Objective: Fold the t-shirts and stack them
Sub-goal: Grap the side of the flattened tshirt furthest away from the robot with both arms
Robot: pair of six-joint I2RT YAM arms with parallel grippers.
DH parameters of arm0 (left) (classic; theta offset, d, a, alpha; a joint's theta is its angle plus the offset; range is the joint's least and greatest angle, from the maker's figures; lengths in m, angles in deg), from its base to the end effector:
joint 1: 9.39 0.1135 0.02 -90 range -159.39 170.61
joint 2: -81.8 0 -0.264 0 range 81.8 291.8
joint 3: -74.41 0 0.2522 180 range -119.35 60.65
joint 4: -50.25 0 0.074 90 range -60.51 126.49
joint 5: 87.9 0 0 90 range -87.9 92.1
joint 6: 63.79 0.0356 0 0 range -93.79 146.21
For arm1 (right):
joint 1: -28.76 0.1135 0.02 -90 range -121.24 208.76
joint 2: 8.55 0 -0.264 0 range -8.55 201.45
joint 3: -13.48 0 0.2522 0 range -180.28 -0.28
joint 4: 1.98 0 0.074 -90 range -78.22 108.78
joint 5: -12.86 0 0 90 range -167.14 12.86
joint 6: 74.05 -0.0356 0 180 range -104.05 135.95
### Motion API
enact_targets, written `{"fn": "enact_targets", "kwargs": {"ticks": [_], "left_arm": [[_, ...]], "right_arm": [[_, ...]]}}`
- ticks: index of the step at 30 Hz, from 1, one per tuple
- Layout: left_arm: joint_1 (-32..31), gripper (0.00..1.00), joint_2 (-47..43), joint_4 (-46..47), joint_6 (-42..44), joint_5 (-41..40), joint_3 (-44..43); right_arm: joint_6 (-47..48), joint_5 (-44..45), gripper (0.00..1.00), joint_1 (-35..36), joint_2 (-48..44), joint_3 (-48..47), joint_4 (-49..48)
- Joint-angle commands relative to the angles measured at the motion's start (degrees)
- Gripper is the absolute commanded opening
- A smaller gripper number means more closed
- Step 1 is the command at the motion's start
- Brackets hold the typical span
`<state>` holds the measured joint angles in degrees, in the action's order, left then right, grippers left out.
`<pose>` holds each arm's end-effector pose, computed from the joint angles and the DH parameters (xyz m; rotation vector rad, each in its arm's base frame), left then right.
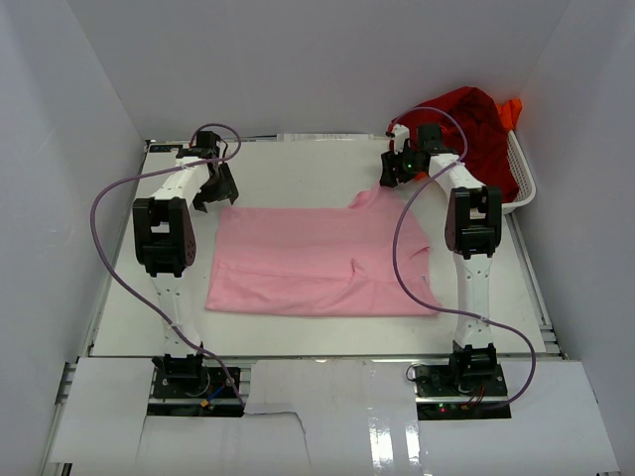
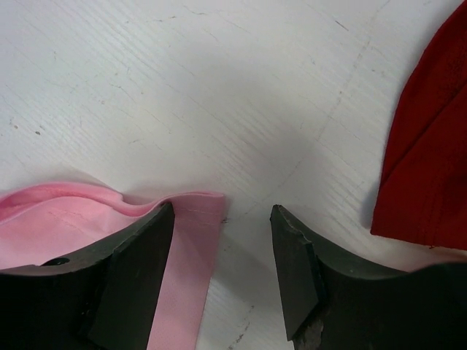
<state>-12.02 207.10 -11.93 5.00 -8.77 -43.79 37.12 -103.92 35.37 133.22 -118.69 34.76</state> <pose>0.4612 -0.0145 0.1959 -0.4904 2.7019 0.1519 0.5436 0.0791 0.1583 -0.7649 2.1796 0.4262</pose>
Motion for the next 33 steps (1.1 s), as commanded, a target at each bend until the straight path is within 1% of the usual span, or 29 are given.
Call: {"fn": "enact_targets", "kwargs": {"ticks": [1,6,16,21,22,23,25,26,27,28,33], "left_arm": [[-0.18,0.84,-1.02,0.52,0.38,0.33,-1.82],[-0.18,0.84,-1.19,0.44,0.38,0.33,-1.73],[-0.18,0.84,-1.46,0.44,0.47,0.15,-1.91],[-0.18,0.84,-1.81,0.35,0.56,-0.11,-1.64],[-0.18,0.84,-1.72,0.35,0.56,-0.11,-1.73],[-0.18,0.84,-1.72,0.43,0.56,-0.03,-1.73],[-0.18,0.84,-1.72,0.44,0.47,-0.02,-1.82],[-0.18,0.84,-1.72,0.35,0.56,-0.02,-1.82],[-0.18,0.84,-1.81,0.35,0.56,-0.02,-1.64],[-0.18,0.84,-1.81,0.43,0.56,-0.02,-1.64],[-0.18,0.84,-1.81,0.44,0.38,0.15,-1.38]], "right_arm": [[2.03,-2.22,0.62,0.07,2.01,-1.48,3.29],[3.26,-0.55,0.55,0.95,2.01,-0.86,5.05],[4.58,2.88,0.53,4.02,1.13,1.34,7.51],[4.94,4.63,0.48,4.64,1.31,1.69,8.92],[4.85,5.77,0.47,4.81,1.31,1.78,9.01],[4.76,6.13,0.40,4.90,1.31,1.69,9.18],[4.67,7.09,0.30,4.99,1.40,1.43,9.62],[4.41,7.88,0.17,4.99,1.40,1.43,9.80],[4.32,8.41,0.10,4.99,1.49,1.34,10.06],[4.23,9.11,0.08,4.99,1.49,1.25,10.24],[2.21,9.74,0.08,4.99,0.61,1.78,9.37]]}}
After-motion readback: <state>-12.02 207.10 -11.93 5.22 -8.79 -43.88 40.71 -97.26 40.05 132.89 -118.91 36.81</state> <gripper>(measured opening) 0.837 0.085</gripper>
